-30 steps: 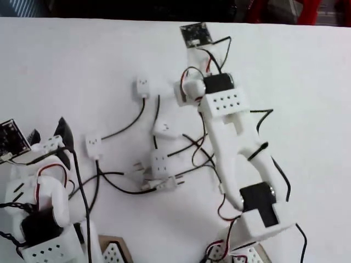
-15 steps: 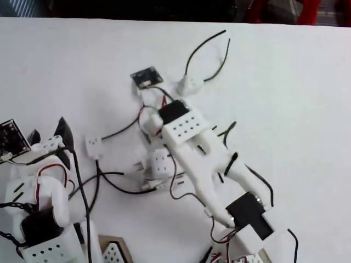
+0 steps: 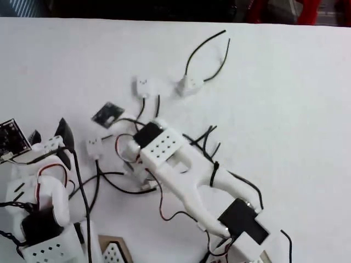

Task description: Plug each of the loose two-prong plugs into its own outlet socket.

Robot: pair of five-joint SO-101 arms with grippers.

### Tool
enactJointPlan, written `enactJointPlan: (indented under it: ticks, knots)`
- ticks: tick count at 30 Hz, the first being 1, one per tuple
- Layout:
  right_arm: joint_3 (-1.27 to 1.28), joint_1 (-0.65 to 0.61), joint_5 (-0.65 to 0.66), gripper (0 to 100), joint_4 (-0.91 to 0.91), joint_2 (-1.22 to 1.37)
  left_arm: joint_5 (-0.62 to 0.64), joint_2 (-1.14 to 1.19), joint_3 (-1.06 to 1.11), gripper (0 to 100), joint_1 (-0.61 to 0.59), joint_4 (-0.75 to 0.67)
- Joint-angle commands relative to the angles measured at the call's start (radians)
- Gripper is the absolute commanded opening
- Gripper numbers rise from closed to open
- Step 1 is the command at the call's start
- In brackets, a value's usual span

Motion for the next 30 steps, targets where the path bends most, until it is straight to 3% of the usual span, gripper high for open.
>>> enactJointPlan:
  ticks: [1,7,19,25,30]
  knots:
    - [0.028,-0.042,0.041,16.5,-0.028,-0.038,0.0,-0.016,-0.006,23,-0.002,-0.028]
    - [0.218,-0.079,0.041,16.6,-0.288,-0.038,0.0,-0.016,-0.006,23,-0.002,-0.028]
    - [0.178,-0.131,0.035,16.1,-0.32,0.143,0.0,-0.016,-0.006,23,-0.002,-0.028]
    - [0.11,-0.105,0.04,1.1,-0.268,0.16,0.0,-0.016,-0.006,23,-0.007,-0.025]
    - [0.104,-0.058,0.04,1.7,-0.268,0.15,0.0,-0.016,-0.006,23,-0.007,-0.025]
